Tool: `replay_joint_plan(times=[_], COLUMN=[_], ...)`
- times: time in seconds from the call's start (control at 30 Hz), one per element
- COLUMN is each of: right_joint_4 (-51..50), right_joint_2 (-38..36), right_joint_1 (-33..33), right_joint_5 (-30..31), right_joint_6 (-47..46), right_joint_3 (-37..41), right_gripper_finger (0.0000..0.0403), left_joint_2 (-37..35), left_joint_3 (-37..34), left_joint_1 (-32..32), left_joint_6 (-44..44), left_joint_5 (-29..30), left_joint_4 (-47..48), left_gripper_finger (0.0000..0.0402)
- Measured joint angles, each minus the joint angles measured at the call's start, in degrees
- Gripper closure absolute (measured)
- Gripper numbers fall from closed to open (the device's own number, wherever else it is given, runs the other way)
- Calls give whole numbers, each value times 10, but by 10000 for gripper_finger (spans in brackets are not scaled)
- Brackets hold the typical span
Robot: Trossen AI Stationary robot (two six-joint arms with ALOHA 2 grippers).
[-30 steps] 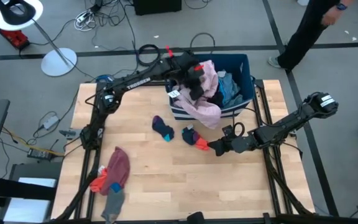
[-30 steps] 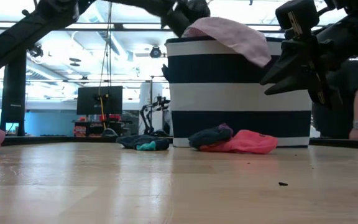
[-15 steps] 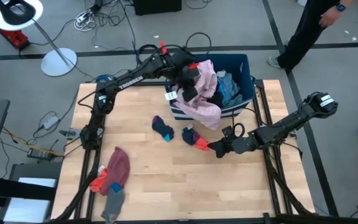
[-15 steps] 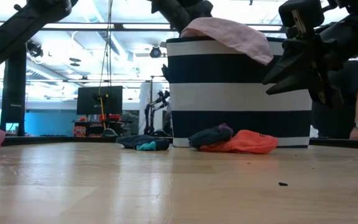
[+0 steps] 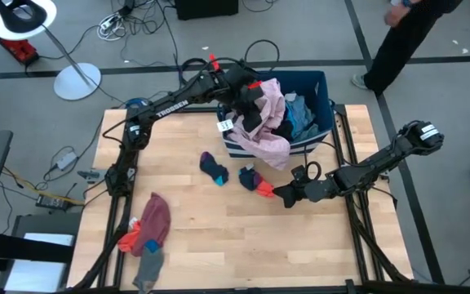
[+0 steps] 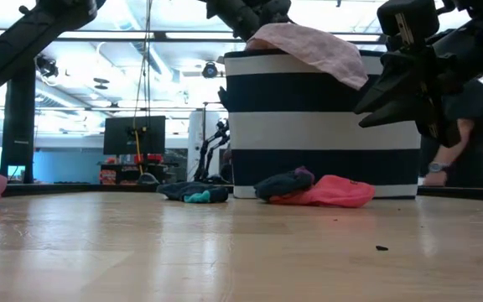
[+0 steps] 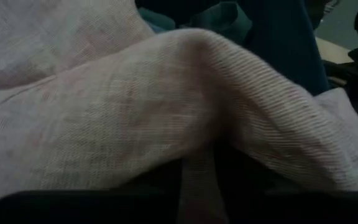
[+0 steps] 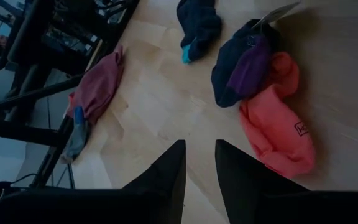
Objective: Sort clothes
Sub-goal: Put the pink polo shirt into the blue bin
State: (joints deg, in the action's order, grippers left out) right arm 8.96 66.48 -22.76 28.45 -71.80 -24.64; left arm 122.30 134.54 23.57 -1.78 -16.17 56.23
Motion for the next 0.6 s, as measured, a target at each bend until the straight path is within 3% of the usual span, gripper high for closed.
replay_joint_plan(times=[0.13, 0.6], right_joint_4=[0, 0], right_joint_2=[0, 0], right_joint_1=[0, -1], right_joint_5=[0, 0], right_joint_6=[0, 2], right_joint_3=[0, 0], right_gripper_finger=[314, 314], left_joint_2=[0, -77], left_joint_3=[0, 0], left_joint_1=[0, -1], left_joint_6=[-15, 3], left_joint_5=[13, 44], left_joint_4=[11, 53], left_gripper_finger=[276, 273])
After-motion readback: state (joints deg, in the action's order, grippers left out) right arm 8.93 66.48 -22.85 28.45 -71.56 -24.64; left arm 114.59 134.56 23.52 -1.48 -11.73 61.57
